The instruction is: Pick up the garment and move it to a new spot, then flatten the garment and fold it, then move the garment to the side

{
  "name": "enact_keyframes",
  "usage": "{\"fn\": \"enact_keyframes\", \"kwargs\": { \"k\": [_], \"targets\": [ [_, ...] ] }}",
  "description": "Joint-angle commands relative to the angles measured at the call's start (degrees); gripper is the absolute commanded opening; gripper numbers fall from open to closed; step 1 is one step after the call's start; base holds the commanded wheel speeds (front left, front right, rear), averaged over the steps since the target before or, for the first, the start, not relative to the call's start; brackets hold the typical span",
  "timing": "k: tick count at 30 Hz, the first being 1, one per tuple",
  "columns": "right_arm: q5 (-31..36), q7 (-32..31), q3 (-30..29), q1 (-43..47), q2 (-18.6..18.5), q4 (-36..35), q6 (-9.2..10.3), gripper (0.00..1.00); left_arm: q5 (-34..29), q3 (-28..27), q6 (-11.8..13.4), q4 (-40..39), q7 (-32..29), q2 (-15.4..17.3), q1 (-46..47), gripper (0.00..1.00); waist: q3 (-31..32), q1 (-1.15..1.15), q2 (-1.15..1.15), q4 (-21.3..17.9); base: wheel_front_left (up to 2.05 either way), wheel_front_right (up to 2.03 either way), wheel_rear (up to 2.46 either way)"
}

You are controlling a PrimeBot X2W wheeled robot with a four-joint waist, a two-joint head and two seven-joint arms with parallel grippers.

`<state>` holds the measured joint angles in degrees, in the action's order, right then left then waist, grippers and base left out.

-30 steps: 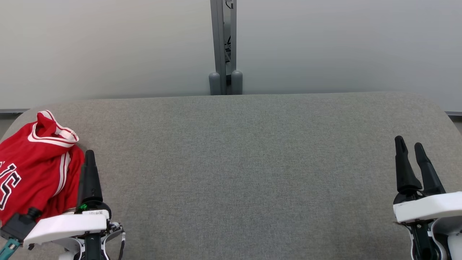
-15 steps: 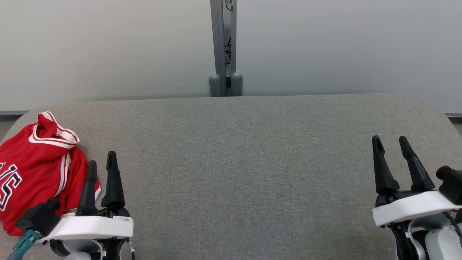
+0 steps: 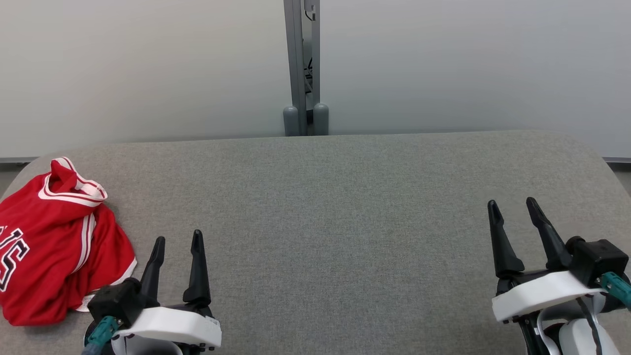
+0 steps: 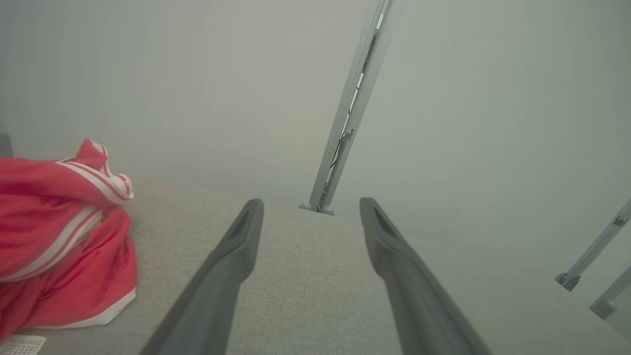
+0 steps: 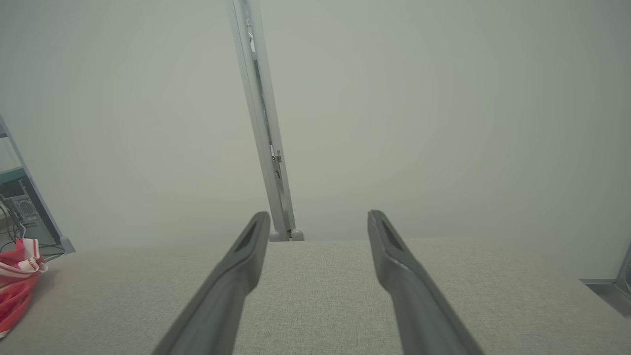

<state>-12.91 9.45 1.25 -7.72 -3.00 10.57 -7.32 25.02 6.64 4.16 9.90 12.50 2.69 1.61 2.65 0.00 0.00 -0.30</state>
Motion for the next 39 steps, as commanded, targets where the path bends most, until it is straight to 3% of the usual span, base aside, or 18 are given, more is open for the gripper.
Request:
{"fn": "enact_keyframes", "kwargs": {
  "k": [1,13,20,39],
  "targets": [
    [1.3,0.7,0.3,-0.7,-0.2,0.5,-0.24,1.0,-1.9,0.3,0.7,-0.1,0.4,0.2,0.3,1.0,0.0,0.0,0.0,0.0,0.0,0.0,0.0],
    [5.0,2.7,2.4,-1.5,0.0,6.3,-0.25,1.0,-8.0,2.4,3.1,1.4,1.3,0.3,-0.3,1.0,0.0,0.0,0.0,-0.3,0.0,0.0,0.0],
    [2.5,3.8,2.3,-2.0,0.0,9.3,-0.21,1.0,-10.1,2.6,3.2,4.1,1.8,0.3,-0.7,1.0,-0.3,0.0,0.0,-0.5,0.0,0.0,0.0],
    [3.4,5.9,3.8,-2.7,-0.1,12.0,-0.22,1.0,-14.7,2.7,3.8,6.2,2.7,0.3,-0.9,1.0,-0.4,0.0,0.0,-0.2,0.0,0.0,0.0]
  ]
}}
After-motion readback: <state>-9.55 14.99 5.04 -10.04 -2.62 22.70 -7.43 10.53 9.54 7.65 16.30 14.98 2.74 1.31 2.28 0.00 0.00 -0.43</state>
